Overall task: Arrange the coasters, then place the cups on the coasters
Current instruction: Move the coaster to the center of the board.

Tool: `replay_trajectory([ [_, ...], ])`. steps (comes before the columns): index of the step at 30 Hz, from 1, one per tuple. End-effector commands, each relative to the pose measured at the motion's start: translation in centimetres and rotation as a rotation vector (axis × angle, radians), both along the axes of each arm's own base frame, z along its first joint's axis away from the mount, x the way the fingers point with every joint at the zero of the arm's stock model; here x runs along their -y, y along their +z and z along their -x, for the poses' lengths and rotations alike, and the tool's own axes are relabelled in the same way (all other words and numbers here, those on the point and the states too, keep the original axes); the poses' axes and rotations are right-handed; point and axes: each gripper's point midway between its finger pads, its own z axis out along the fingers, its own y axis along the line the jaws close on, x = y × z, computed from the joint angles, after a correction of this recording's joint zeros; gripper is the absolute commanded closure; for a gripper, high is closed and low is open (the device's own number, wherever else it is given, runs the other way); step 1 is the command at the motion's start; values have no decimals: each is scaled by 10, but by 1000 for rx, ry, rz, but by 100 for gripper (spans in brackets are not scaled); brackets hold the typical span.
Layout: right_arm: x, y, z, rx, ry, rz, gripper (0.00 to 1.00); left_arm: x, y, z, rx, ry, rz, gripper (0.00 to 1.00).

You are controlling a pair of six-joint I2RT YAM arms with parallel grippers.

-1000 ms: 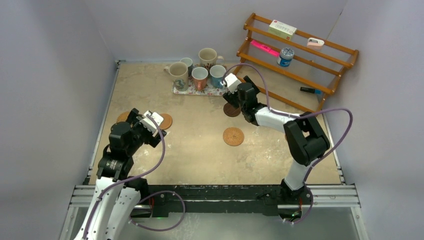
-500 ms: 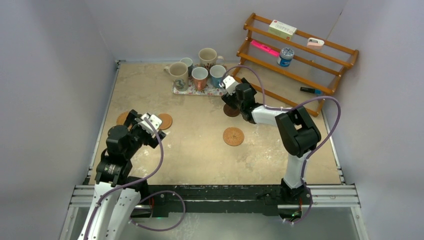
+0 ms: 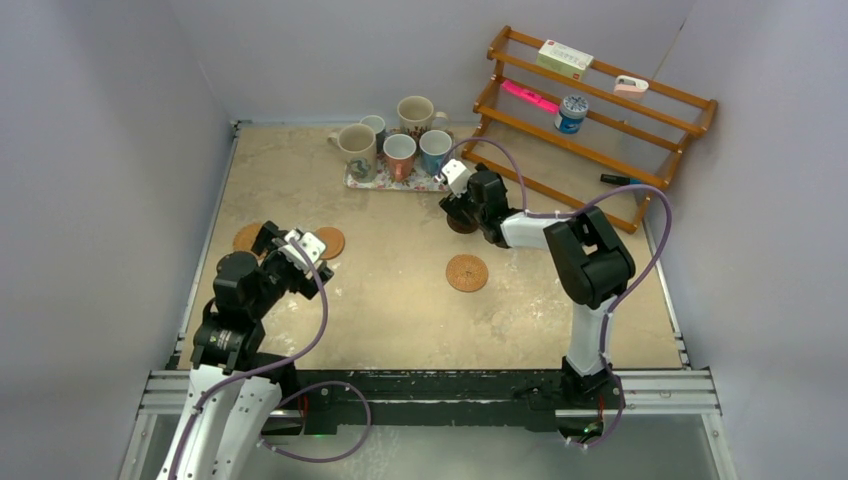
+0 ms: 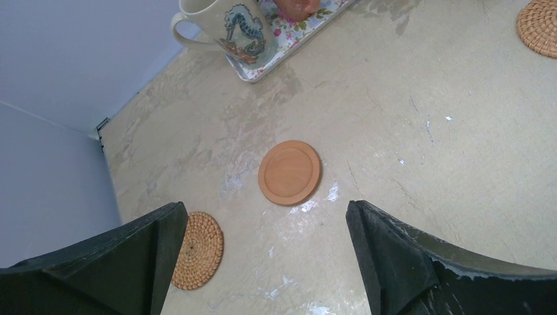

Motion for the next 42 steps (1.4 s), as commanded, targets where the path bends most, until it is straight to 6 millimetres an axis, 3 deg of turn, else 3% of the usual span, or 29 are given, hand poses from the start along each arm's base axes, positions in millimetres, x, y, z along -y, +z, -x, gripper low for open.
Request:
replay_trajectory([
  [1, -2, -13, 8, -62, 27, 0, 1, 2, 3, 0, 16, -11, 16, 0],
  [10, -18, -23, 51, -166, 134, 11, 4, -2, 3, -2, 20, 17, 13, 0],
  [22, -57, -48, 106, -250, 309, 163, 3, -6, 3, -3, 29, 39, 10, 0],
  [37, -121, -47, 136, -326, 479, 134, 3, -8, 4, -3, 33, 49, 8, 0],
  [42, -137, -50, 134, -340, 485, 137, 2, -8, 5, -3, 38, 52, 8, 0],
])
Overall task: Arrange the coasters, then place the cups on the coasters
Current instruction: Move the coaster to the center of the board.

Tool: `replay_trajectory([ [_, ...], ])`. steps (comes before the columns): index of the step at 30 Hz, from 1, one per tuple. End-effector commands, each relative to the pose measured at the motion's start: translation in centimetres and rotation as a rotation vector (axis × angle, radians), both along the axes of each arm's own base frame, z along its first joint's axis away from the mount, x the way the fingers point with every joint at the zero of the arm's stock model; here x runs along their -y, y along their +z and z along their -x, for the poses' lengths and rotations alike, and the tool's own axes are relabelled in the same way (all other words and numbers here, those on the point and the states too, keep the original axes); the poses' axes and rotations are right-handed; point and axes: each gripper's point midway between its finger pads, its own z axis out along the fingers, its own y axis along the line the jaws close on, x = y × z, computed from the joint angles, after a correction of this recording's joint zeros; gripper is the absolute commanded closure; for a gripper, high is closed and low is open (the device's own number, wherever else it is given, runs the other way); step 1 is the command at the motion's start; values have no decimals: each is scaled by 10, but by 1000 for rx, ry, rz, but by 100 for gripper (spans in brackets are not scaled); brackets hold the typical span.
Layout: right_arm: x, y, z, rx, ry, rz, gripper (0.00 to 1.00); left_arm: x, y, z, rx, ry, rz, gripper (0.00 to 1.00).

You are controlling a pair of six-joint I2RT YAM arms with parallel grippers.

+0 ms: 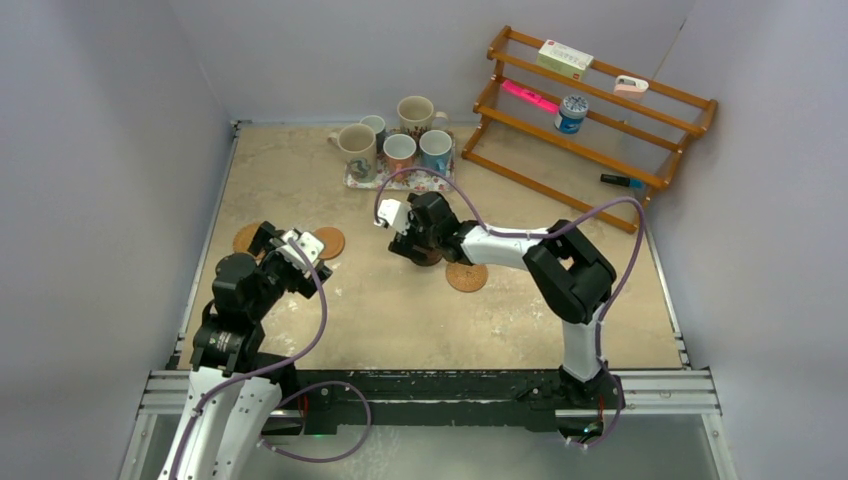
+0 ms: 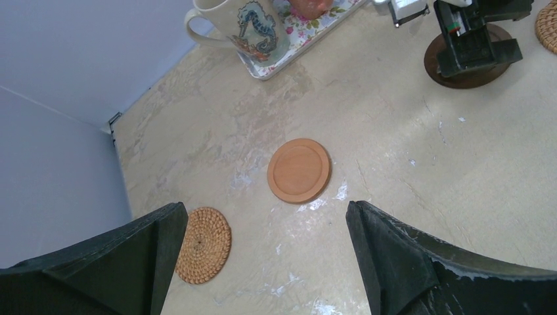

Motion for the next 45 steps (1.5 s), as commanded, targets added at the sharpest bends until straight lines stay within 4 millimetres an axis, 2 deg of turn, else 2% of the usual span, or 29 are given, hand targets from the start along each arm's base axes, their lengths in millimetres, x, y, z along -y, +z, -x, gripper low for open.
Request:
replay_trajectory([
  [1, 0, -43, 29, -169, 32, 89, 2, -3, 4, -3, 26, 20, 15, 0],
  [9, -25, -42, 20, -225, 9, 85, 3, -3, 6, -2, 35, 24, 15, 0],
  [15, -42, -52, 27, -218, 28, 107, 3, -4, 6, -2, 34, 25, 15, 0],
  [21, -54, -50, 15, -209, -32, 96, 2, -4, 6, -2, 35, 29, 14, 0],
  [28, -58, -48, 7, -173, -34, 96, 1, -5, 6, -2, 39, 31, 16, 0],
  [45, -41, -39, -23, -65, -113, 109, 1, -5, 6, -2, 37, 32, 15, 0],
])
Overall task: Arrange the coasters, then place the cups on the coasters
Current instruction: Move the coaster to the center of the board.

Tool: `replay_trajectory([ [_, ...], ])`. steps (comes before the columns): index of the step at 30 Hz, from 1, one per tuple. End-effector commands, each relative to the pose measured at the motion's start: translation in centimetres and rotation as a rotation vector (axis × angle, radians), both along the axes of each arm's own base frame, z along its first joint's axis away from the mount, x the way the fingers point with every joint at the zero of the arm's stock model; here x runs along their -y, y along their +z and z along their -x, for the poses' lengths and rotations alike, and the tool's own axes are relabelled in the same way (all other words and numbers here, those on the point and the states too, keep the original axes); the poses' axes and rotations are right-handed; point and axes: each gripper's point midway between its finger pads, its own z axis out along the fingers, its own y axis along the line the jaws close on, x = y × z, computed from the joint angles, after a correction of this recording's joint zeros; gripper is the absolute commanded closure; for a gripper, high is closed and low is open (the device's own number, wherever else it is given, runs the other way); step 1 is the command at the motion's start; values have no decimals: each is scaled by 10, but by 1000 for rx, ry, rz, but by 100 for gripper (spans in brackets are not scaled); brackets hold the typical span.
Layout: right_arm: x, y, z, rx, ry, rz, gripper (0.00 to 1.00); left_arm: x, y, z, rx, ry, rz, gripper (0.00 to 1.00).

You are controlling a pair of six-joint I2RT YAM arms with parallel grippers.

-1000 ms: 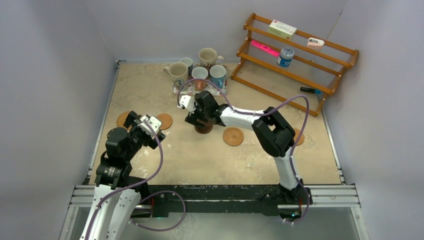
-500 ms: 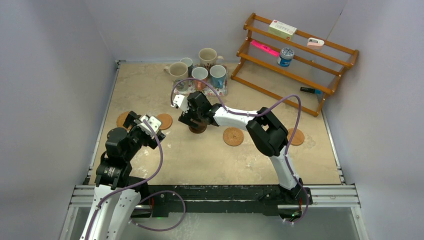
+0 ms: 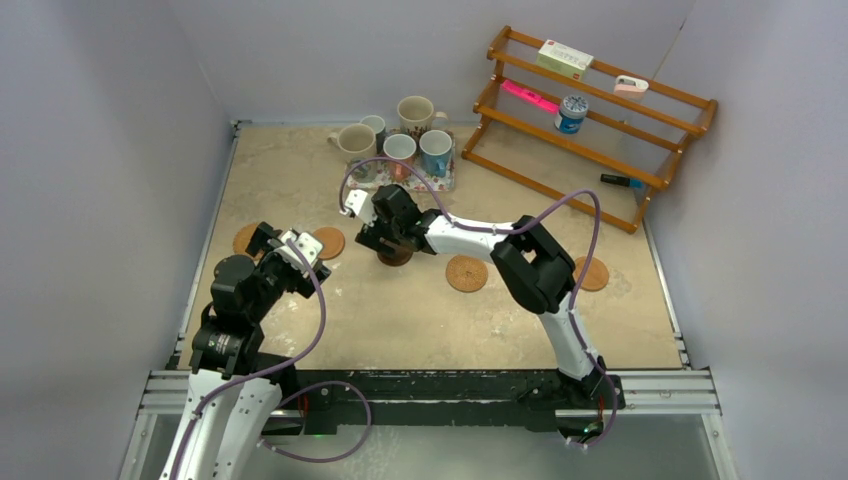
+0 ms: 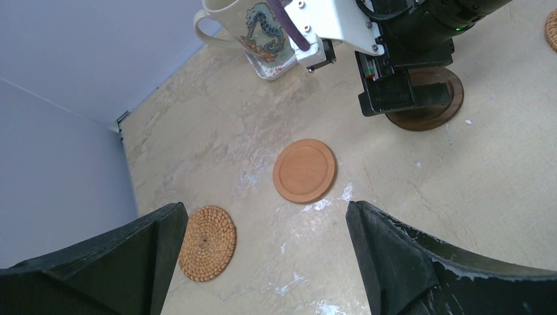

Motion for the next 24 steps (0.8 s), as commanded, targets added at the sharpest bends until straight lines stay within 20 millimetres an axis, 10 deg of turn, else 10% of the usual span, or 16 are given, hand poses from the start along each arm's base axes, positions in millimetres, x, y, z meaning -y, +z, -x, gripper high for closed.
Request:
replay_trajectory([
  [1, 30, -40, -6, -28, -58, 114, 1, -1, 2, -3, 20, 15, 17, 0],
  [24, 48, -27, -30, 25, -98, 137, 1, -1, 3, -3, 20, 10, 19, 0],
])
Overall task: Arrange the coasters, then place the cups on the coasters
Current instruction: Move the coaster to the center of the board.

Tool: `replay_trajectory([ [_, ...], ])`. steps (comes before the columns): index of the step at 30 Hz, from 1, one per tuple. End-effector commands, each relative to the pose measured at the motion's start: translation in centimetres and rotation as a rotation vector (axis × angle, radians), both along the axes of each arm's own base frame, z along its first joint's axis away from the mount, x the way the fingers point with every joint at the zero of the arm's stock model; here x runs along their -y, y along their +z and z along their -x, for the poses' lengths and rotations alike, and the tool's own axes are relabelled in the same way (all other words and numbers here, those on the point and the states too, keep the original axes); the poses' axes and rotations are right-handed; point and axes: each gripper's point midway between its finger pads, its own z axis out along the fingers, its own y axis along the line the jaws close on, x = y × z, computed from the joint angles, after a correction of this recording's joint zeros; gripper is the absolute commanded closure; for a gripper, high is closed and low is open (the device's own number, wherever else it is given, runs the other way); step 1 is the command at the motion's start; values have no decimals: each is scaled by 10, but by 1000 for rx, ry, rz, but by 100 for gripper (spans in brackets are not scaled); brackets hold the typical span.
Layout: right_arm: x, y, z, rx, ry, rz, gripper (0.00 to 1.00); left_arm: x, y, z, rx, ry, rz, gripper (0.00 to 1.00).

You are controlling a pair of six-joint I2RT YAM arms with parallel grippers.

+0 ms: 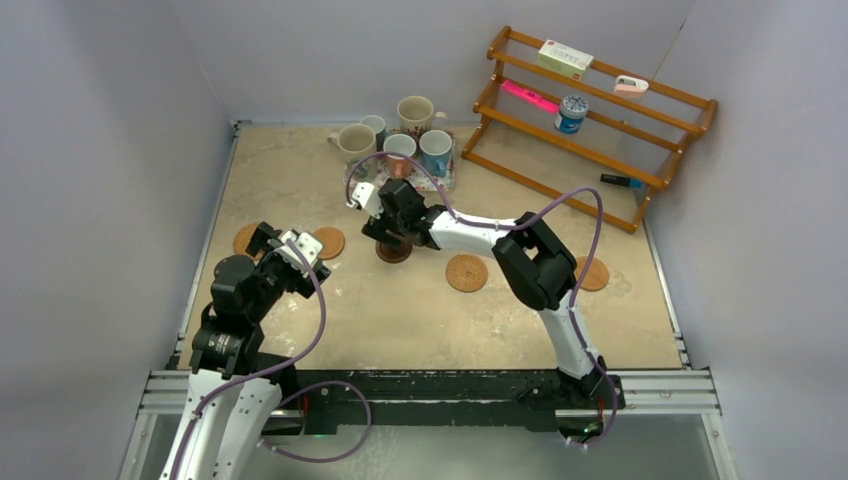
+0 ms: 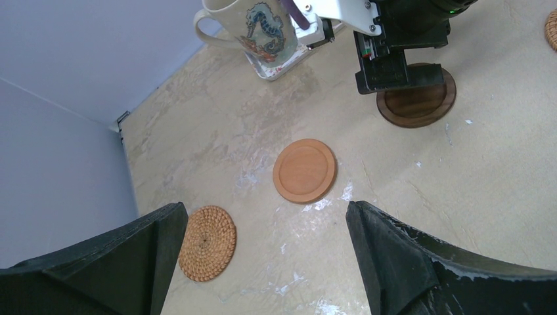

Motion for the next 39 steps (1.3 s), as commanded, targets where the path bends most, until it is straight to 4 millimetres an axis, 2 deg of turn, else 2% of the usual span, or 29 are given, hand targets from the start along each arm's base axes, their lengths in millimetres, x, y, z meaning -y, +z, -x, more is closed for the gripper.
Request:
replay_trajectory([
  [1, 31, -30, -6, -32, -47, 117, 1, -1, 3, -3, 22, 11, 18, 0],
  [8, 35, -34, -13, -27, -60, 129, 1, -1, 3, -3, 23, 9, 17, 0],
  [18, 30, -14, -15, -15, -53, 105, 1, -1, 4, -3, 25, 10, 18, 0],
  [32, 34, -12, -20, 10, -62, 129, 1, -1, 5, -2, 28, 11, 18, 0],
  [36, 33, -7, -18, 3, -52, 125, 1, -1, 4, -2, 28, 11, 18, 0],
  [39, 28, 5, -9, -30, -15, 97, 1, -1, 4, -3, 27, 9, 17, 0],
])
